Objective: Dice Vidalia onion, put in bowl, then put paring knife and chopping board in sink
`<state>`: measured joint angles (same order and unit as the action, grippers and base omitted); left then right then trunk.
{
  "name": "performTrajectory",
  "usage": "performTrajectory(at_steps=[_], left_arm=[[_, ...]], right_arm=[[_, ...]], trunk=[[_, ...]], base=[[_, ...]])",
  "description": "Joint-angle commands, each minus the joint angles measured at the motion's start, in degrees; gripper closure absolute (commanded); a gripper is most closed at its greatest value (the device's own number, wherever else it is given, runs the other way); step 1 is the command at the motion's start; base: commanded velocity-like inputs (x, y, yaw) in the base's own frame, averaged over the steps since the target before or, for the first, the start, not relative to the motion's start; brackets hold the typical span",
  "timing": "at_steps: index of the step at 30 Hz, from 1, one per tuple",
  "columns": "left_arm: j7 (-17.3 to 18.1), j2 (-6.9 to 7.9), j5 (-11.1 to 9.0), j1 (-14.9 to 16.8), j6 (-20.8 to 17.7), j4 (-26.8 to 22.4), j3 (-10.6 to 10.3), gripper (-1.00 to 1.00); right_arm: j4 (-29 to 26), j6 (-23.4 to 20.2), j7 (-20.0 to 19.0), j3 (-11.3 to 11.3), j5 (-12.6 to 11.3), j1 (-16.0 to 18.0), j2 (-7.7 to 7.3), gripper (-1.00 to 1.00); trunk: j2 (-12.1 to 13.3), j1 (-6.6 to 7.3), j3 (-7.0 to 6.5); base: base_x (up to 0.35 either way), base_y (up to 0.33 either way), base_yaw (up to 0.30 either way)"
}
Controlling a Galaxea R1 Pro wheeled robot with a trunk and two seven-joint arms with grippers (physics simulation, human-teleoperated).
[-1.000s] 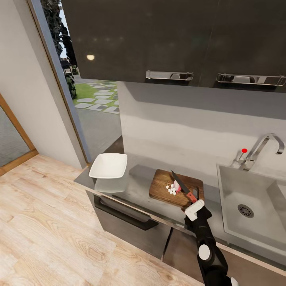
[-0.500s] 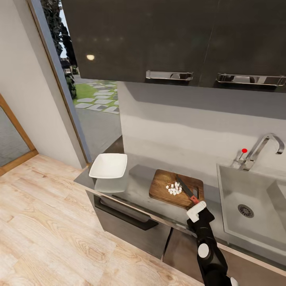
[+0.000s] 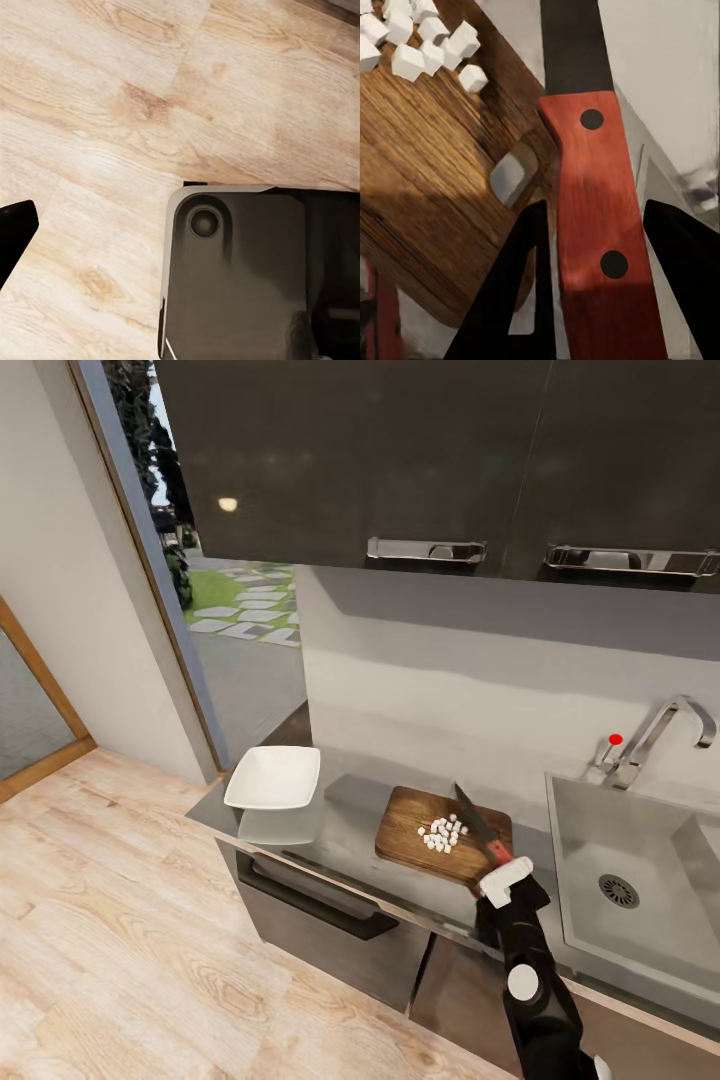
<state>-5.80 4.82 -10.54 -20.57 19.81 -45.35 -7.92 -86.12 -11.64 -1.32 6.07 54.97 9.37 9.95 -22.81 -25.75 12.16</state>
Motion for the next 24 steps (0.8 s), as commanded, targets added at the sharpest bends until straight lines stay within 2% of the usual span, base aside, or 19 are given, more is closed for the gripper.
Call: performTrajectory(at_steps=[1,3,4,7,8,10,11,12,13,15,16,17,18,20,22,24], left_arm=[[-0.49,0.1,-0.45,0.01,0.14,-0.08,-0.43,-1.0],[-0.49,0.1,-0.45,0.01,0.14,-0.07,-0.43,-1.0],[-0.48,0.1,-0.45,0.01,0.14,-0.06,-0.43,-1.0],[-0.49,0.1,-0.45,0.01,0.14,-0.02,-0.43,-1.0],[-0.51,0.1,-0.45,0.01,0.14,-0.02,-0.43,-1.0],[-0.51,0.1,-0.45,0.01,0.14,-0.04,-0.43,-1.0],[-0.49,0.1,-0.45,0.01,0.15,-0.01,-0.43,-1.0],[-0.47,0.1,-0.45,0.01,0.15,-0.01,-0.43,-1.0],[-0.46,0.1,-0.45,0.01,0.14,0.0,-0.44,-1.0],[-0.47,0.1,-0.45,0.01,0.14,0.0,-0.44,-1.0],[-0.47,0.1,-0.45,0.01,0.14,0.0,-0.44,-1.0],[-0.5,0.1,-0.45,0.01,0.14,0.0,-0.45,-1.0],[-0.51,0.1,-0.45,0.01,0.14,0.0,-0.44,-1.0],[-0.49,0.1,-0.45,0.01,0.14,0.0,-0.43,-1.0],[-0.5,0.1,-0.45,0.01,0.14,0.06,-0.44,-1.0],[-0.5,0.1,-0.45,0.01,0.14,0.08,-0.47,-1.0]], right_arm=[[-1.29,-0.26,-0.2,0.51,-2.26,0.03,0.05,1.0],[-3.26,-0.3,-0.3,2.01,-7.32,0.03,0.05,1.0],[-3.75,-0.31,-0.34,2.56,-8.66,0.03,0.05,1.0],[-4.6,-0.31,-0.63,3.3,-10.42,0.03,-0.21,1.0],[-4.72,-0.31,-1.16,3.94,-12.01,0.03,-0.43,1.0],[-4.81,-0.58,-2.75,5.86,-17.08,0.03,-2.02,1.0],[-4.83,-2.6,-4.43,6.86,-22.64,0.03,-5.08,1.0],[-4.84,-4.59,-5.39,7.13,-25.84,0.03,-7.06,1.0],[-4.84,-8.12,-6.8,7.38,-31.29,0.07,-10.66,1.0],[-4.78,-14.14,-8.11,7.57,-44.41,0.11,-18.49,1.0],[-4.74,-15.85,-8.17,7.63,-50.83,0.11,-21.74,1.0],[-4.75,-16.86,-8.14,7.94,-55.99,0.12,-24.33,1.0],[-4.75,-17.35,-8.12,8.38,-58.25,0.12,-25.57,1.0],[-4.76,-19.04,-8.1,10.25,-60.66,0.12,-27.08,1.0],[-4.8,-22.32,-8.21,12.72,-61.99,0.12,-27.93,1.0],[-4.83,-23.3,-8.3,13.44,-62.35,0.12,-28.13,1.0]], trunk=[[-0.11,-0.04,0.1],[-0.11,-0.04,0.1],[-0.11,-0.04,0.1],[-0.11,-0.04,0.1],[-0.11,-0.04,0.1],[-0.11,-0.04,0.1],[-0.11,-0.04,0.1],[-0.11,-0.04,0.1],[-0.11,-0.04,0.1],[-0.11,-0.04,0.1],[-0.11,-0.04,0.1],[-0.11,-0.04,0.1],[-0.11,-0.04,0.1],[-0.11,-0.04,0.1],[-0.11,-0.04,0.1],[-0.11,-0.04,0.1]], base=[[0.0,0.0,0.0],[0.0,0.0,0.0],[0.0,0.0,0.0],[0.0,0.0,0.0],[0.0,0.0,0.0],[0.0,0.0,0.0],[0.0,0.0,0.0],[0.0,0.0,0.0],[0.0,0.0,0.0],[0.0,0.0,0.0],[0.0,0.0,0.0],[0.0,0.0,0.0],[0.0,0.0,0.0],[0.0,0.0,0.0],[0.0,0.0,0.0],[0.0,0.0,0.0]])
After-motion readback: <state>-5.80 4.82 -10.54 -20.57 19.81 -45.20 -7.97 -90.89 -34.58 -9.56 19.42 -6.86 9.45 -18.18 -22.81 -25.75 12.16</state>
